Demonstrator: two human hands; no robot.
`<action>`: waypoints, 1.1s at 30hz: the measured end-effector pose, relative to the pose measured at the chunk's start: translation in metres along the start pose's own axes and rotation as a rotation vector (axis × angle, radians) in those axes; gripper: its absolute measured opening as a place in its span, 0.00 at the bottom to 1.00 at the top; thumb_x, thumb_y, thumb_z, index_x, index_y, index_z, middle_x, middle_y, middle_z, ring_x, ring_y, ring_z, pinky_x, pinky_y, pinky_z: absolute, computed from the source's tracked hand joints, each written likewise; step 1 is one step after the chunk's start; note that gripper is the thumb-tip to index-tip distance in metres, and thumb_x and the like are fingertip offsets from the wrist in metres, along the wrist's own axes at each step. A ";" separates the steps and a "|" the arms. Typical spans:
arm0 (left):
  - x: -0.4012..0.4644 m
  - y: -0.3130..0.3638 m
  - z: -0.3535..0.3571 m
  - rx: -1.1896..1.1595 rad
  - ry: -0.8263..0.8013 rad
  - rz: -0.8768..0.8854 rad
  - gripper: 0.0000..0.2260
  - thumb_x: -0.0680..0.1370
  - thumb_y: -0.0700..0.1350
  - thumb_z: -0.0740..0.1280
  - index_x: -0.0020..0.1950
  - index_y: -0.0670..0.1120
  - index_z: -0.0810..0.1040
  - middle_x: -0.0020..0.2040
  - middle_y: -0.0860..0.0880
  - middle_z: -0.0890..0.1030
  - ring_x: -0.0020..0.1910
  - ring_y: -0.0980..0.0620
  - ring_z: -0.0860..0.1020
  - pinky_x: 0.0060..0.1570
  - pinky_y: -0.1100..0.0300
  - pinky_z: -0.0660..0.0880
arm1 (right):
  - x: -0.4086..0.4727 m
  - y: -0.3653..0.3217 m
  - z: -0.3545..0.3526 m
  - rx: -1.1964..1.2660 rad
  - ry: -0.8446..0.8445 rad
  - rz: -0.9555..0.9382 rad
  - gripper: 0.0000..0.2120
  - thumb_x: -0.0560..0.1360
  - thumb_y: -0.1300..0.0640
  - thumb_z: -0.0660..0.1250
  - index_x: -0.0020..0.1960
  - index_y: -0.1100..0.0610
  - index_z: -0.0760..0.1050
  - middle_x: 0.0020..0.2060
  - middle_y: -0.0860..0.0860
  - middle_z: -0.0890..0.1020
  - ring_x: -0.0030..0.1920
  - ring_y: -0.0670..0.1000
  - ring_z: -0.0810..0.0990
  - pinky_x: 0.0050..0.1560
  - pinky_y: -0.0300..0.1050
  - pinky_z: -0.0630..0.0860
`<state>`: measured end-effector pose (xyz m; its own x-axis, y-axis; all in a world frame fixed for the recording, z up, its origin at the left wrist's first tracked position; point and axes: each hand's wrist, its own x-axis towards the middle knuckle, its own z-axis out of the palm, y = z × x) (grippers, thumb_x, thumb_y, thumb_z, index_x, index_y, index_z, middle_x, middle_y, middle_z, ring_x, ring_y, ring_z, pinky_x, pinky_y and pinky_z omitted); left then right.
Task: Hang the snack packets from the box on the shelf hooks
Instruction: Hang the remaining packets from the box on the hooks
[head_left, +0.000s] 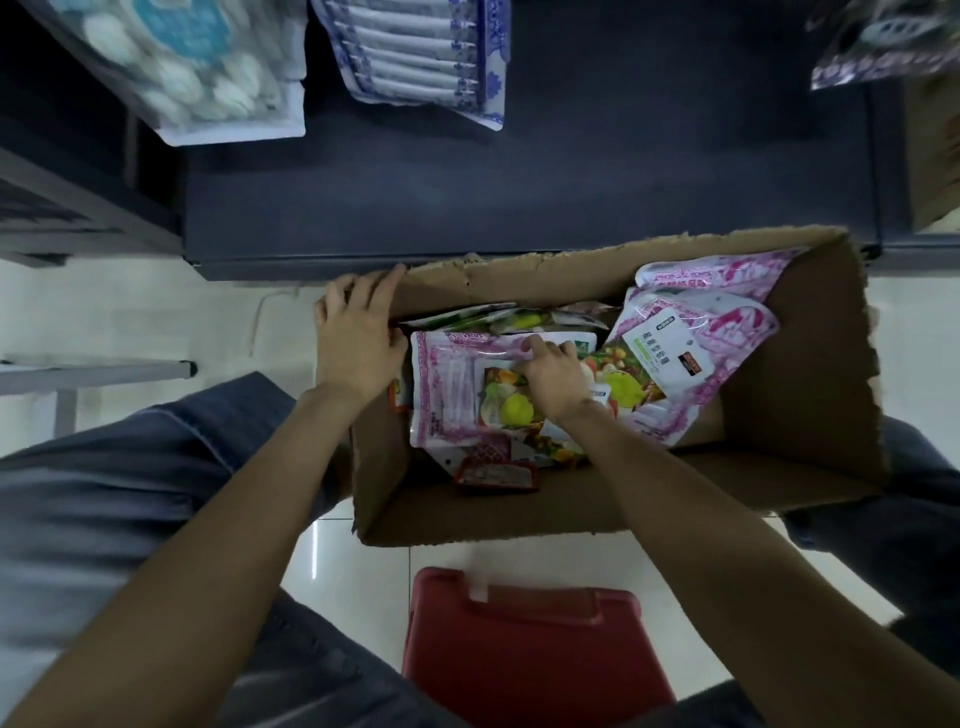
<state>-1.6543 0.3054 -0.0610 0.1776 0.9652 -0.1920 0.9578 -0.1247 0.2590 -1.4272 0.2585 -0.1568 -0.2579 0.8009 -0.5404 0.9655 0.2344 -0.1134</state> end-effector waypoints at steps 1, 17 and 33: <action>-0.002 0.002 -0.001 -0.027 -0.005 -0.006 0.31 0.74 0.40 0.66 0.75 0.47 0.61 0.70 0.43 0.67 0.68 0.40 0.61 0.65 0.47 0.59 | -0.010 0.005 0.000 0.082 0.040 0.012 0.15 0.76 0.61 0.64 0.62 0.54 0.76 0.63 0.56 0.72 0.60 0.58 0.74 0.65 0.52 0.65; -0.063 0.112 -0.146 -1.070 -0.121 0.103 0.35 0.70 0.50 0.73 0.73 0.57 0.61 0.72 0.53 0.67 0.67 0.58 0.68 0.64 0.63 0.68 | -0.195 0.018 -0.205 1.134 0.634 -0.086 0.02 0.76 0.58 0.69 0.47 0.54 0.76 0.42 0.49 0.81 0.46 0.54 0.80 0.50 0.55 0.77; -0.083 0.158 -0.221 -1.203 -0.077 0.214 0.05 0.77 0.44 0.67 0.51 0.51 0.81 0.45 0.52 0.84 0.43 0.58 0.81 0.43 0.61 0.77 | -0.244 0.023 -0.269 1.083 0.892 -0.068 0.04 0.76 0.56 0.68 0.51 0.52 0.77 0.45 0.46 0.83 0.50 0.50 0.81 0.56 0.56 0.77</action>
<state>-1.5681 0.2560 0.2048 0.3578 0.9302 -0.0825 0.0951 0.0516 0.9941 -1.3519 0.2163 0.1967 0.1544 0.9766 0.1494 0.3933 0.0780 -0.9161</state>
